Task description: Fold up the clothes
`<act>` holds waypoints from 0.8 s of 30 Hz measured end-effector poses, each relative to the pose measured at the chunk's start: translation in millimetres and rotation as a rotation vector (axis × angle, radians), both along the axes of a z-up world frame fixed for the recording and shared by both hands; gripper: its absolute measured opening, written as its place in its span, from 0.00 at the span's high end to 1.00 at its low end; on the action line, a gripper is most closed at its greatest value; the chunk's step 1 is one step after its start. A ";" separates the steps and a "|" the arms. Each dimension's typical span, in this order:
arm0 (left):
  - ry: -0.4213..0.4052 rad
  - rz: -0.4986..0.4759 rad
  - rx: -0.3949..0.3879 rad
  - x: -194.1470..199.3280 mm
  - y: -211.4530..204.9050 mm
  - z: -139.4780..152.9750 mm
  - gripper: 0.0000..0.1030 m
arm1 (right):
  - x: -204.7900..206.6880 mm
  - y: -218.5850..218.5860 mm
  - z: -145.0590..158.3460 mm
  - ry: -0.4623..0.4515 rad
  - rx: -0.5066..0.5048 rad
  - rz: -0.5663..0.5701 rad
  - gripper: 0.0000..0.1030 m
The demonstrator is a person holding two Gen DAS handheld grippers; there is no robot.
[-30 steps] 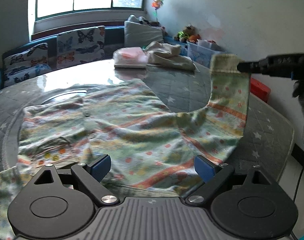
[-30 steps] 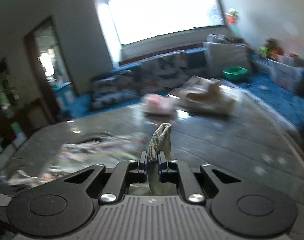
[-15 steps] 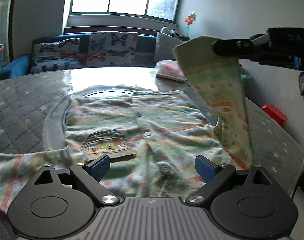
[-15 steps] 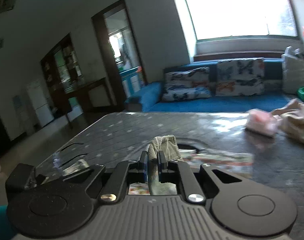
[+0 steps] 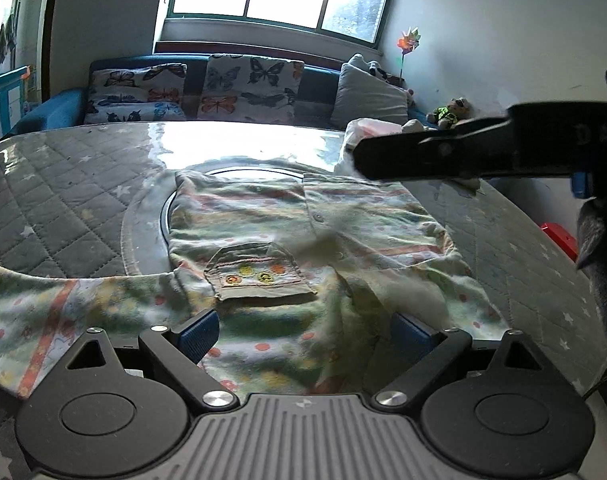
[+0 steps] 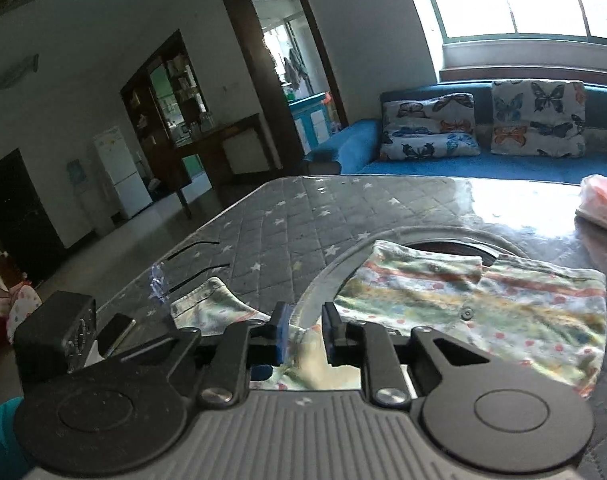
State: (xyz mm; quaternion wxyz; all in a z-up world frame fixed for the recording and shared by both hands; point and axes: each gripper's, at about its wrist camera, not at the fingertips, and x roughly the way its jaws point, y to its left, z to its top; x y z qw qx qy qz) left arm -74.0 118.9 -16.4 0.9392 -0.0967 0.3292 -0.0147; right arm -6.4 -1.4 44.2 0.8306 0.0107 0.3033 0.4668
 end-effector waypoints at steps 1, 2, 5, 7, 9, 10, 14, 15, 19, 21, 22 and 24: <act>0.003 0.003 0.002 0.3 0.6 -0.8 0.08 | 0.5 -3.3 1.3 -0.007 -0.007 -0.001 0.83; 0.005 0.006 0.003 -0.2 1.6 -0.8 0.08 | 1.2 -6.9 2.6 -0.013 -0.014 -0.002 0.82; 0.009 0.014 0.007 -2.4 5.2 -0.3 0.08 | 5.7 -24.1 4.0 -0.039 -0.084 -0.026 0.82; 0.008 0.022 0.004 -3.8 7.9 1.5 0.08 | 8.7 -36.9 -1.4 -0.039 -0.141 -0.049 0.82; 0.003 0.023 0.001 -4.0 8.5 4.0 0.08 | 10.4 -53.4 -14.6 -0.022 -0.208 -0.072 0.82; 0.001 0.019 -0.001 -2.7 7.3 4.7 0.08 | 10.5 -61.8 -23.6 -0.008 -0.243 -0.087 0.82; -0.001 -0.004 -0.010 4.8 0.8 6.6 0.10 | 11.3 -89.1 -56.7 0.046 -0.331 -0.134 0.82; 0.000 -0.013 -0.011 7.3 -1.8 6.4 0.10 | 11.9 -94.7 -63.5 0.056 -0.339 -0.145 0.82; 0.003 -0.056 -0.015 17.9 -13.9 4.9 0.17 | 18.6 -110.1 -79.0 0.092 -0.366 -0.193 0.82; 0.004 -0.069 -0.018 21.9 -17.2 4.4 0.22 | 21.5 -114.5 -80.4 0.085 -0.375 -0.218 0.82; 0.005 -0.075 -0.020 23.7 -18.4 4.0 0.25 | 22.9 -116.1 -77.6 0.076 -0.365 -0.225 0.82; 0.010 -0.084 -0.022 28.9 -20.7 2.8 0.29 | 26.6 -116.5 -71.7 0.052 -0.342 -0.235 0.82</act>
